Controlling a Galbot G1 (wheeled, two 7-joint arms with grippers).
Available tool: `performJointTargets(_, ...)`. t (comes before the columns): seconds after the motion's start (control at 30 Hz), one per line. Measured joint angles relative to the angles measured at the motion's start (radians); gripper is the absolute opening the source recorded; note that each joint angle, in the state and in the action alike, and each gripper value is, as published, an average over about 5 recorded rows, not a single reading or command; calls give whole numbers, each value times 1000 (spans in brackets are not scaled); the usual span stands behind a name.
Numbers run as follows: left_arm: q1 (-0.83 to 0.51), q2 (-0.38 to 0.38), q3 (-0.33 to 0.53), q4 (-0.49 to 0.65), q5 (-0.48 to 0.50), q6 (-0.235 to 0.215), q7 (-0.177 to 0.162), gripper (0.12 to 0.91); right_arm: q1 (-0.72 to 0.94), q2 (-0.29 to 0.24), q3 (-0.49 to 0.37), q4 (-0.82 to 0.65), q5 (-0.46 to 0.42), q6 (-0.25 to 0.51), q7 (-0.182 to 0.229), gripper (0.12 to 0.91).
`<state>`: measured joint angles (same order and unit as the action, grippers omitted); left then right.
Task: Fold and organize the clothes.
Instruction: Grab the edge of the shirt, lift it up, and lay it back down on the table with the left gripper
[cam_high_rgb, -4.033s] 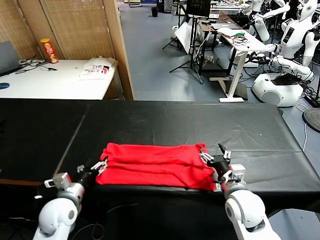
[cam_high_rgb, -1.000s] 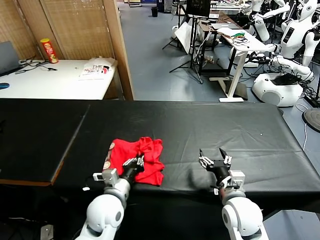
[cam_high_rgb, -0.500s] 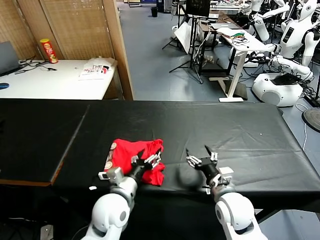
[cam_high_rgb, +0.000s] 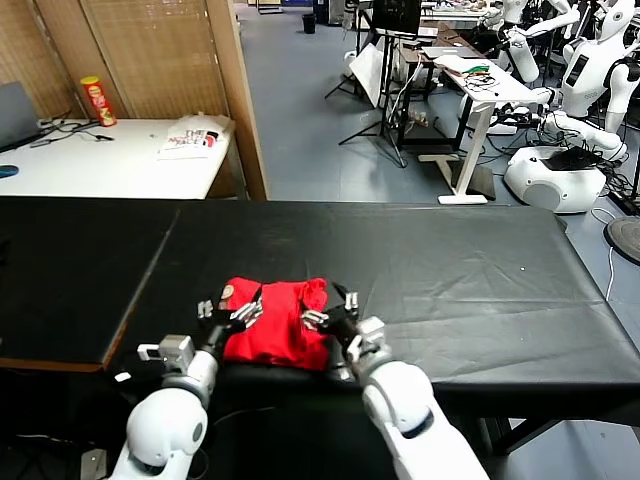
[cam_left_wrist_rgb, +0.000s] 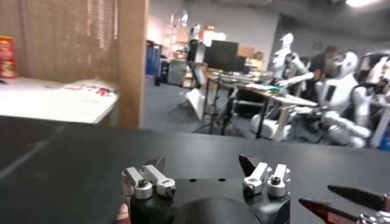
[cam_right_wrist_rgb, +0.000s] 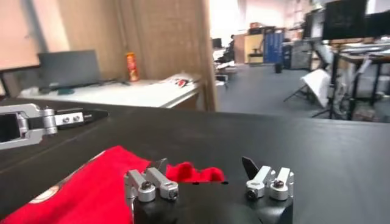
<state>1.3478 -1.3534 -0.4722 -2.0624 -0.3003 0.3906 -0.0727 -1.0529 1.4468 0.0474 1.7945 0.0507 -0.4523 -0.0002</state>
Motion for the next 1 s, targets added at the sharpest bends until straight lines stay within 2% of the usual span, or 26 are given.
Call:
performJointTargets(0.27, 8, 0, -16, 36, 18, -19, 14, 798, -16, 18, 4, -41, -203, 43, 48, 798)
performJointTargets(0.47, -2, 3, -35, 76, 3, -70, 33, 798, -32, 26, 29, -70, -293, 46, 68, 798)
performJointTargets(0.63, -7, 9, -63, 128, -45, -83, 35, 798, -41, 28, 50, -62, -253, 58, 73, 798)
performJointTargets(0.77, -9, 14, -88, 163, -115, -78, 40, 798, -55, 19, 74, -32, -162, 81, 71, 798)
performJointTargets(0.87, -12, 13, -106, 182, -198, -62, 36, 798, -68, 8, 97, 11, -66, 92, 58, 798)
performJointTargets(1.0, -17, 6, -132, 187, -358, -21, 10, 798, -90, -12, 130, 81, 26, 103, 41, 798)
